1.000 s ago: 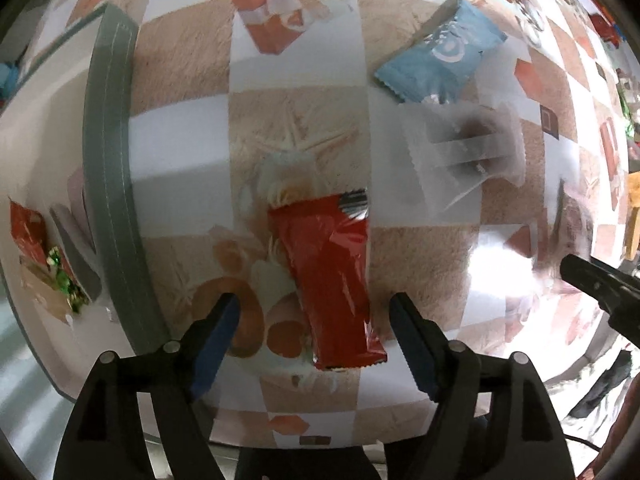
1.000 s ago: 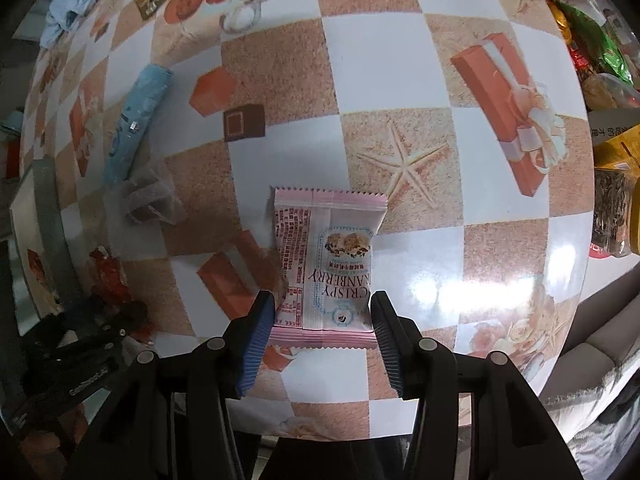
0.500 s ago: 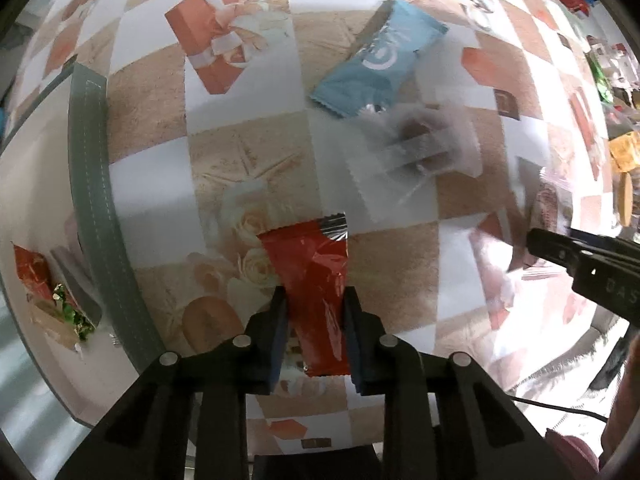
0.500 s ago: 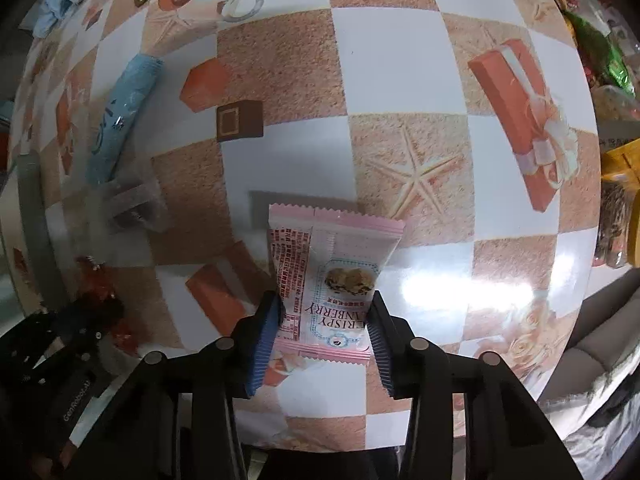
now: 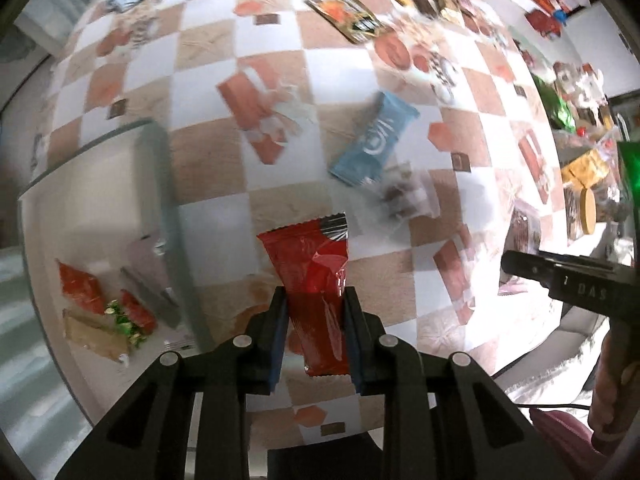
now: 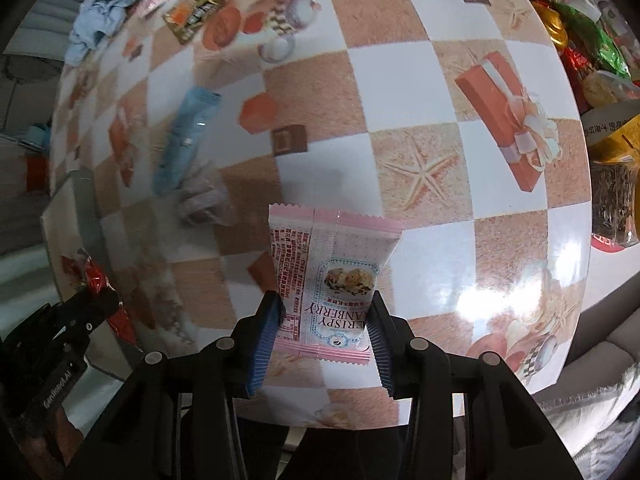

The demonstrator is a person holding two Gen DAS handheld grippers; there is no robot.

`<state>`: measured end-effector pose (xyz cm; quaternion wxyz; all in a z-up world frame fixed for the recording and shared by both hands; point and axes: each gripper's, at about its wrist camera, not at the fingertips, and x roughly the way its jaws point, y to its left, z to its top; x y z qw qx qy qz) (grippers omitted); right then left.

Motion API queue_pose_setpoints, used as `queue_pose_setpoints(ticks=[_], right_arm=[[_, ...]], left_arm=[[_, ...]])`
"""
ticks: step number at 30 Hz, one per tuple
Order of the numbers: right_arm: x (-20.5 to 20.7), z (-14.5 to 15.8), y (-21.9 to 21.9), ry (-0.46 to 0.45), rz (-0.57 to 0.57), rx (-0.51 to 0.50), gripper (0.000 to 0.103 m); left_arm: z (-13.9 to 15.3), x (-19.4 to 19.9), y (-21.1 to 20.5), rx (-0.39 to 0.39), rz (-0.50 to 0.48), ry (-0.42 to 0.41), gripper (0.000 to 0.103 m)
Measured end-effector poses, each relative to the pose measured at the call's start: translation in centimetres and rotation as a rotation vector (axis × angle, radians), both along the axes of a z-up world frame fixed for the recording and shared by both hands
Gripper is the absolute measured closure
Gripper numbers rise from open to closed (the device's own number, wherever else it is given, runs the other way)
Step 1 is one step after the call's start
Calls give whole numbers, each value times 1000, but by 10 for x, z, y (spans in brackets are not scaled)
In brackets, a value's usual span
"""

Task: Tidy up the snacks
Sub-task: 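Carry the pink packet and red bar over the white tray with both grippers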

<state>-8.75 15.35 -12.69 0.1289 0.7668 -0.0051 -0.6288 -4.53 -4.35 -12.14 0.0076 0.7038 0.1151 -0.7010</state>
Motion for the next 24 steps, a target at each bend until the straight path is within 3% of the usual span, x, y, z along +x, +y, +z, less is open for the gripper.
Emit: queue_pose_setpoints(ticks=[12,13,24], right_arm=[[10,29,-30,62,98,-25,58],[9,42,-39,68,109,-25,58],[18,53,-89,110,220,-19,58]], left_arm=[[22,25,-43,-41,62,52,75],[24,26,-45,-43,68,57,74],[33,45,-78,-77,124,96,74]])
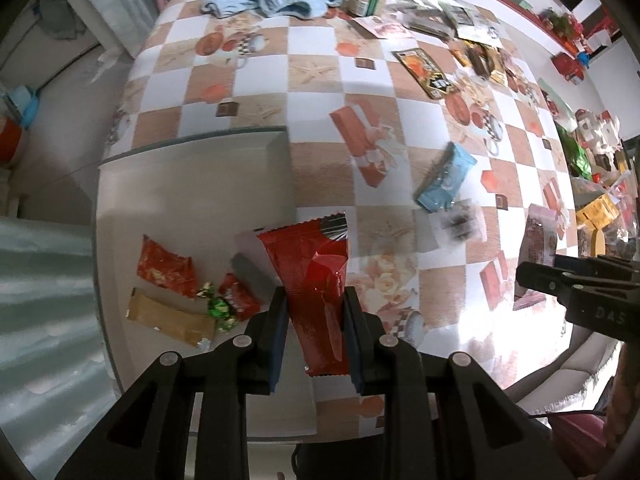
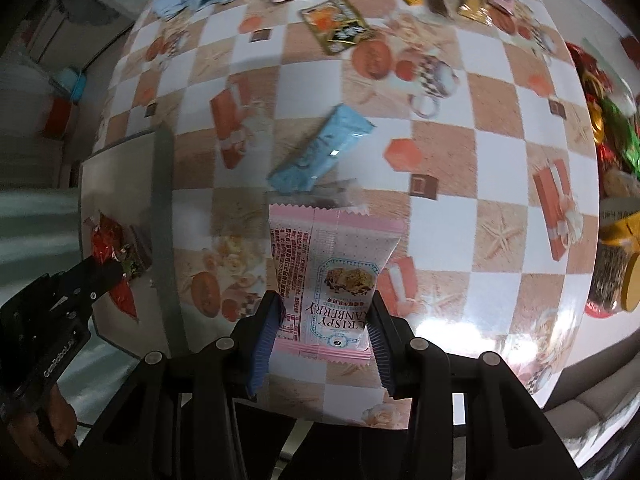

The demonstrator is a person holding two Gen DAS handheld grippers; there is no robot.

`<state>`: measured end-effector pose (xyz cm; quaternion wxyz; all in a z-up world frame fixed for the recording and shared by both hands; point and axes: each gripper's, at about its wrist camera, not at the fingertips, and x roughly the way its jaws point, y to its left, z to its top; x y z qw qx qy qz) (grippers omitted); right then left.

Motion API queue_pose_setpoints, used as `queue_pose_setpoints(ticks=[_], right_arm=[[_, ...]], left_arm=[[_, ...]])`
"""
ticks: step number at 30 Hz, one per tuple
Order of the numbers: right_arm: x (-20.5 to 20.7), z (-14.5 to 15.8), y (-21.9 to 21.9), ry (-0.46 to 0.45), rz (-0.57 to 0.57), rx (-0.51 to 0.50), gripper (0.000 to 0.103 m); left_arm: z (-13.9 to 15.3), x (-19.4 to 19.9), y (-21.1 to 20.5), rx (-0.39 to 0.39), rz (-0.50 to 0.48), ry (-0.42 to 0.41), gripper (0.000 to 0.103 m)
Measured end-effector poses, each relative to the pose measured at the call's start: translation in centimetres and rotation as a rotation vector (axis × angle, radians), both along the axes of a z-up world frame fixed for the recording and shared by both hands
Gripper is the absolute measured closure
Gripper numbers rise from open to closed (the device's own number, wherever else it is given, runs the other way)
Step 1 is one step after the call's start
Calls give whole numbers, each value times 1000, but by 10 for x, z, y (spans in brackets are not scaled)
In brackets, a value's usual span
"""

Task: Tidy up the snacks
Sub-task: 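Carry the pink packet and red bar over the white tray with both grippers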

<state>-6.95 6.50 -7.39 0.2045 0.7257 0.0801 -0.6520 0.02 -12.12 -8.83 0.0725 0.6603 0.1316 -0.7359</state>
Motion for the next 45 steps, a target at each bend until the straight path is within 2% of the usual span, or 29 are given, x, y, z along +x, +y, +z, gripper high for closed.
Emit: queue_pose_setpoints(ticks=[16,34,45], right_arm=[[19,7,-66,27,158,20,58],[35,17,-127,50,290,24,58],[47,15,-160,43,368,17,58]], left_arm=[[-7,30,-48,-1,106,7,74],[-17,50,-77,23,184,10,75],[-25,70,-97,25,243,-14,75]])
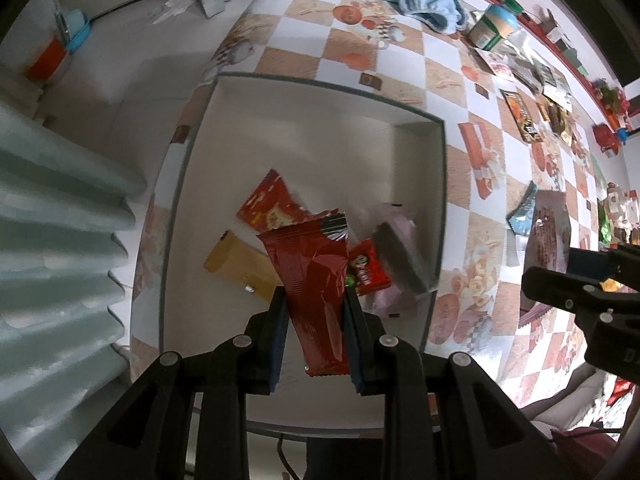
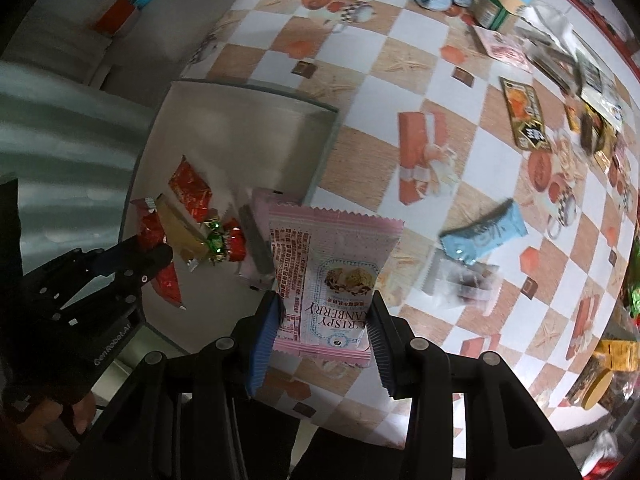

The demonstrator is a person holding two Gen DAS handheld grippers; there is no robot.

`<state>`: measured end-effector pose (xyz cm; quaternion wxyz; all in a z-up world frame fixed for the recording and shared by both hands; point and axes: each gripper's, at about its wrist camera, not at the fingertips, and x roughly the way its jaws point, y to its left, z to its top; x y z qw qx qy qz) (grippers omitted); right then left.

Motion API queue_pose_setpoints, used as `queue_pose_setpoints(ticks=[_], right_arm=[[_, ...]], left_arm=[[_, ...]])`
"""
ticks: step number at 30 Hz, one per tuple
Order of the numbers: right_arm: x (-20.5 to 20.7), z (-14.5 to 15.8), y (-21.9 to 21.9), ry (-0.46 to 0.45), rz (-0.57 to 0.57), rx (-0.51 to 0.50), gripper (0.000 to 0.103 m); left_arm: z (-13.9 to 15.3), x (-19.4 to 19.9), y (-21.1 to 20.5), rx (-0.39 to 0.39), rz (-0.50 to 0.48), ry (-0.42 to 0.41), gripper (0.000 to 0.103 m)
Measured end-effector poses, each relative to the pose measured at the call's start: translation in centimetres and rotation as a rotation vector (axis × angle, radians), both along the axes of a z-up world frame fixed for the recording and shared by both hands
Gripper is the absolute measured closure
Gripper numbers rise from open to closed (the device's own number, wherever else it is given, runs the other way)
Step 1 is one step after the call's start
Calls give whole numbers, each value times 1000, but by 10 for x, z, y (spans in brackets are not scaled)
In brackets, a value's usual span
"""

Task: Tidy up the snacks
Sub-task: 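Carry the pink packet and red bar over the white tray with both grippers, then open both grippers to drop the pink packet and red bar into the tray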

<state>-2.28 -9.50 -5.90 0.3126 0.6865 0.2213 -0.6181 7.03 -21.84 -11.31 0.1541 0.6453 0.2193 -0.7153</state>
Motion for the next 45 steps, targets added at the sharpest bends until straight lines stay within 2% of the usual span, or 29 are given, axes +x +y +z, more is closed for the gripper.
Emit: queue_pose_setpoints(ticks=[16,41,43,45], right_arm=[[25,-12,-51,-31,115,-11,58],[24,-33,-85,-52,126,10,58],[22,-34,-87,-52,118,10,58],[21,-36,-85,-58,108,14,57]], left_arm=[[-17,24,-14,23,43,-56,75],[-39,17,-15,37,28,-98,74],[-39,16,-15,24,29,-103,71],[-39,16,-14,17,34,-109,52]])
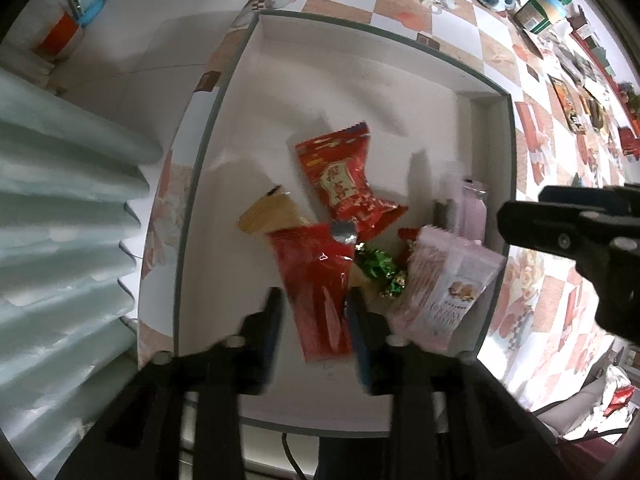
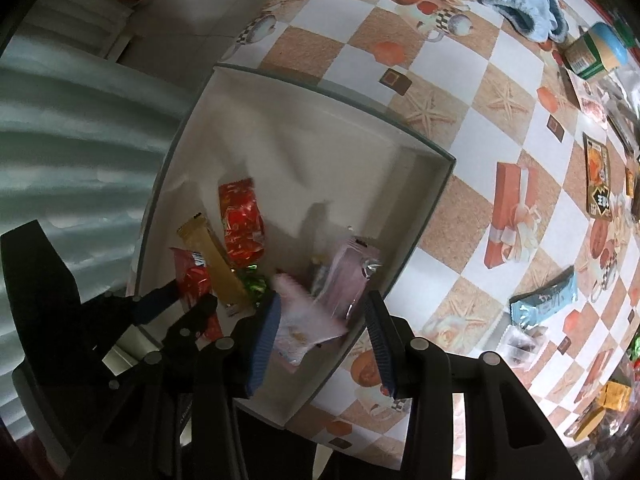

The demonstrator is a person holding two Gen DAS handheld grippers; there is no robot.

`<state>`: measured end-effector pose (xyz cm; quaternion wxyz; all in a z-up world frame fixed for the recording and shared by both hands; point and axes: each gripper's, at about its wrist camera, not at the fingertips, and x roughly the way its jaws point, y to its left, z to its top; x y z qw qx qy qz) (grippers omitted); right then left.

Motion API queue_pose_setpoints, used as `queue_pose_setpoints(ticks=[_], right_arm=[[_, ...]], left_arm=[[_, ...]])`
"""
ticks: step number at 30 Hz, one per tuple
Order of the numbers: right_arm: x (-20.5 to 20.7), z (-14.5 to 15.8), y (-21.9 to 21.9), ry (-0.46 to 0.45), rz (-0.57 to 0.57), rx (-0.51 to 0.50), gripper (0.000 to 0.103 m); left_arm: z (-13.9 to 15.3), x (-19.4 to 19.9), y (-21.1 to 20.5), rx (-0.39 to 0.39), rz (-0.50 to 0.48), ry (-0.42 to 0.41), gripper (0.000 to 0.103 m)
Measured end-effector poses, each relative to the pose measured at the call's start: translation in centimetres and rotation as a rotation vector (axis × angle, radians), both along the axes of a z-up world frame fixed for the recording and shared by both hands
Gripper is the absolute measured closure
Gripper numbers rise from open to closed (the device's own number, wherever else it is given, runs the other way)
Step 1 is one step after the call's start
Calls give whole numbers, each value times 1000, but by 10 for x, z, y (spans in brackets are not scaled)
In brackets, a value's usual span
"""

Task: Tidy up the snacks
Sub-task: 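Open both grippers to drop the pink packet and red bar into the tray, then move both grippers back toward the blue packet on the table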

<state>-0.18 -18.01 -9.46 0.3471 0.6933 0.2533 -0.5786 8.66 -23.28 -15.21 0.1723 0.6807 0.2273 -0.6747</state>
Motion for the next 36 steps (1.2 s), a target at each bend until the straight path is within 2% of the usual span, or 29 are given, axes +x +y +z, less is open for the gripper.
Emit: queue_pose_setpoints(ticks=[1,2,3,4,9,10,11,12,18,22,27,28,31,36], right_arm=[[-1,-1,2,-2,-4,5,55],[-2,-2,5,-4,-11,13,44],[-5,-3,8,-4,-20,19,31],[-9,-4,12,-2,-36,21,29],[-23,-7,35,-16,-108,30,28],[-25,-7,39,-18,-120,31,24],[-31,-9,48,-23,-143,36,9],[-36,-11,57,-25,-168,40,1],[-60,-24,115,-54,-337,80,1],[-75,-41,171,-95,-504,132,1],[-90,-61,242,-170,-790,196,1],[-93,-65,259,-192,-876,198,1],[-100,-69,286,-206,-1032,181,1],[-114,-68,287,-168,-1086,142,1]], left_arm=[[0,0,0,-6,5,-2,37],[1,1,-1,-19,12,0,27],[2,2,-2,-27,16,2,26],[2,2,-2,-32,18,3,25],[4,-1,-5,-59,21,5,25],[5,-3,-4,-61,18,9,25],[7,-6,-3,-62,12,15,25],[8,-8,-1,-62,5,18,25],[19,-30,15,-38,-61,37,24],[25,-43,32,-38,-111,42,24],[27,-55,51,-35,-159,28,24],[28,-55,54,-34,-166,25,24],[30,-56,62,-30,-191,23,24],[29,-53,74,-39,-225,11,24]])
